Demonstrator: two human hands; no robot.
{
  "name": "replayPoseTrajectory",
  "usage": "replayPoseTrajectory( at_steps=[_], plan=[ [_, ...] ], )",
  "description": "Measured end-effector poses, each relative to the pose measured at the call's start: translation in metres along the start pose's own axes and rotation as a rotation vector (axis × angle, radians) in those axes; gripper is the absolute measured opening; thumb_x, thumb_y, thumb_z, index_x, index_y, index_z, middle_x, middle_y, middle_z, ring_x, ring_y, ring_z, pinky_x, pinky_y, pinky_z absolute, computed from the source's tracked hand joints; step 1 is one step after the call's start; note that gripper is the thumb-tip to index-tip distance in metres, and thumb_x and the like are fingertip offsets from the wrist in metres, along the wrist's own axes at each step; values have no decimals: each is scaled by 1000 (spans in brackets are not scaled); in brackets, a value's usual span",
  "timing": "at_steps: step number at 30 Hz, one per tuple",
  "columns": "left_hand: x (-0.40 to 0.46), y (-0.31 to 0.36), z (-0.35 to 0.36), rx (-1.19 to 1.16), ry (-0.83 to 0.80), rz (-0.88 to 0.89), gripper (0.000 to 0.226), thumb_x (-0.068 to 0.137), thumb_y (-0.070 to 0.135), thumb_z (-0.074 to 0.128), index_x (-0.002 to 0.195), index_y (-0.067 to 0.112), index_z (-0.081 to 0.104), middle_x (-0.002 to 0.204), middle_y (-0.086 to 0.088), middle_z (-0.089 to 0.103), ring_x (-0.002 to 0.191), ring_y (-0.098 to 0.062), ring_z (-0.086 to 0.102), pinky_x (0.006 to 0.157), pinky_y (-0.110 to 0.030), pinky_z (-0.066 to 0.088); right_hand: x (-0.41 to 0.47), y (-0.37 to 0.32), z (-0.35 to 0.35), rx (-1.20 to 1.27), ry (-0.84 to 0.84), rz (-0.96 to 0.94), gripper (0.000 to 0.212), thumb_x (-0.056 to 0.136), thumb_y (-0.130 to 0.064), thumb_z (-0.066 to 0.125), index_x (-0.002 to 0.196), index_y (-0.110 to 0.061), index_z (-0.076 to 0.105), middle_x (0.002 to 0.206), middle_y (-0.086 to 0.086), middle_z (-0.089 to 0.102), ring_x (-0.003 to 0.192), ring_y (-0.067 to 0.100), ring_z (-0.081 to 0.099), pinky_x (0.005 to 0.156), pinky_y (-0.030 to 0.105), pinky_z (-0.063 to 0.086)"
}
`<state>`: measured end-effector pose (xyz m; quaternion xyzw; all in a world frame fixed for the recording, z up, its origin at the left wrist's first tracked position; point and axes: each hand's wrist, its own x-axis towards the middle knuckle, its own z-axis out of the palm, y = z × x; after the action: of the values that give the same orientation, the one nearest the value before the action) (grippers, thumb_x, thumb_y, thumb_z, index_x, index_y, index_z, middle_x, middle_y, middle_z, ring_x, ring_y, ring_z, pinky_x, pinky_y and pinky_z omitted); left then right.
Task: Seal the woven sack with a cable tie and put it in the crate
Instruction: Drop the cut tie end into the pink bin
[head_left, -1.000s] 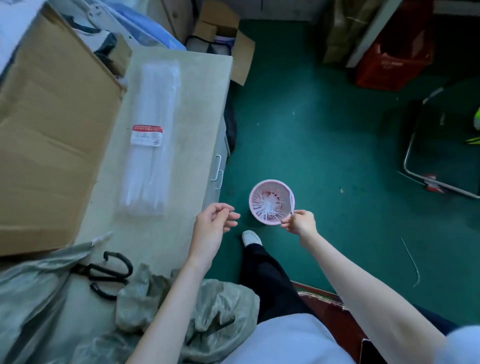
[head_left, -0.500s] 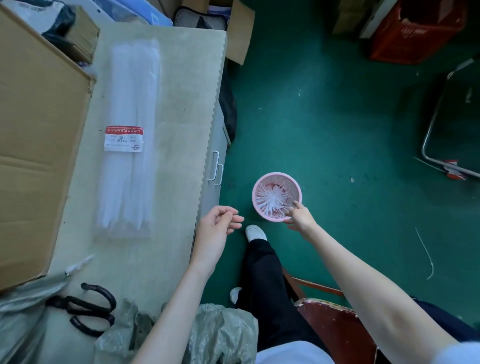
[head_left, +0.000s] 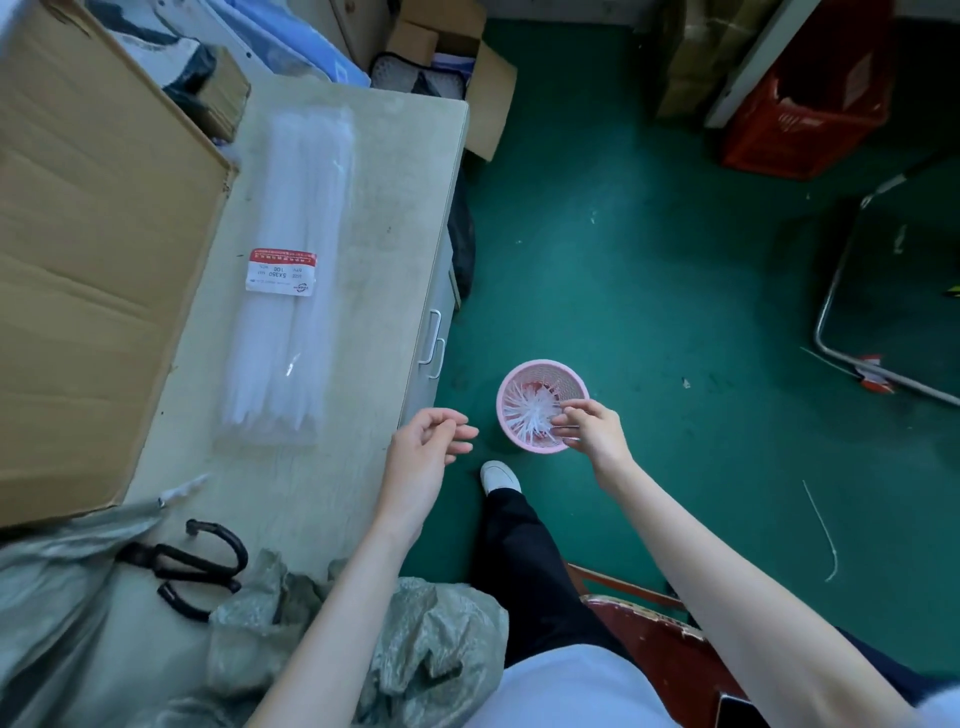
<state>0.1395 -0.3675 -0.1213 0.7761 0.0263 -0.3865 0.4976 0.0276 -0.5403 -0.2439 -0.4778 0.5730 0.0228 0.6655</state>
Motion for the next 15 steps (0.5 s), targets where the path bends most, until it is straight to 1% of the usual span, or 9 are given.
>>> replayPoseTrajectory(
  at_steps=[2, 5, 8, 10, 12, 14, 15],
  plan=[
    [-16, 5, -8, -33, 26, 26, 22, 96, 7, 45, 85, 17, 61, 85, -1, 71, 72, -9, 63, 70, -20, 47, -26, -14, 4, 6, -28, -52, 17, 92, -4, 47, 101, -2, 61, 78, 11, 67, 67, 20, 63, 63, 25, 49],
    [-32, 10, -16, -68, 61, 66, 23, 96, 7, 45, 84, 18, 61, 82, -1, 71, 70, -9, 62, 68, -20, 46, -57, -32, 13, -17, -72, -119, 11, 89, -4, 53, 88, -5, 63, 65, 6, 66, 53, 13, 60, 58, 21, 46],
    [-52, 15, -29, -101, 112, 104, 21, 95, 6, 47, 84, 16, 62, 75, 0, 68, 61, -6, 57, 63, -16, 45, -90, -49, 28, -34, -144, -192, 11, 88, -4, 55, 81, -6, 63, 65, 8, 64, 48, 10, 58, 54, 17, 46],
    [-68, 18, -40, -133, 148, 139, 20, 94, 5, 48, 85, 14, 63, 70, 0, 65, 55, -2, 54, 58, -11, 44, -110, -61, 41, -54, -205, -242, 12, 89, -4, 56, 81, -6, 63, 65, 7, 64, 48, 8, 58, 56, 17, 47],
    [-86, 20, -57, -170, 204, 196, 17, 94, 4, 48, 87, 9, 63, 67, -2, 63, 53, -1, 52, 56, -10, 43, -131, -71, 58, -81, -279, -292, 12, 89, -4, 55, 81, -6, 64, 64, 7, 64, 50, 9, 58, 59, 18, 49],
    [-103, 21, -72, -213, 258, 234, 15, 93, 4, 49, 89, 5, 64, 67, -3, 61, 56, -5, 52, 57, -11, 44, -147, -79, 73, -114, -342, -339, 14, 90, -3, 55, 80, -7, 64, 62, 5, 64, 55, 13, 59, 64, 23, 50],
    [-111, 19, -80, -246, 290, 243, 15, 94, 5, 49, 89, 6, 64, 67, -2, 62, 58, -7, 52, 58, -12, 44, -155, -81, 82, -132, -377, -362, 15, 89, -1, 55, 80, -7, 65, 61, 4, 64, 57, 14, 59, 66, 24, 51]
  ],
)
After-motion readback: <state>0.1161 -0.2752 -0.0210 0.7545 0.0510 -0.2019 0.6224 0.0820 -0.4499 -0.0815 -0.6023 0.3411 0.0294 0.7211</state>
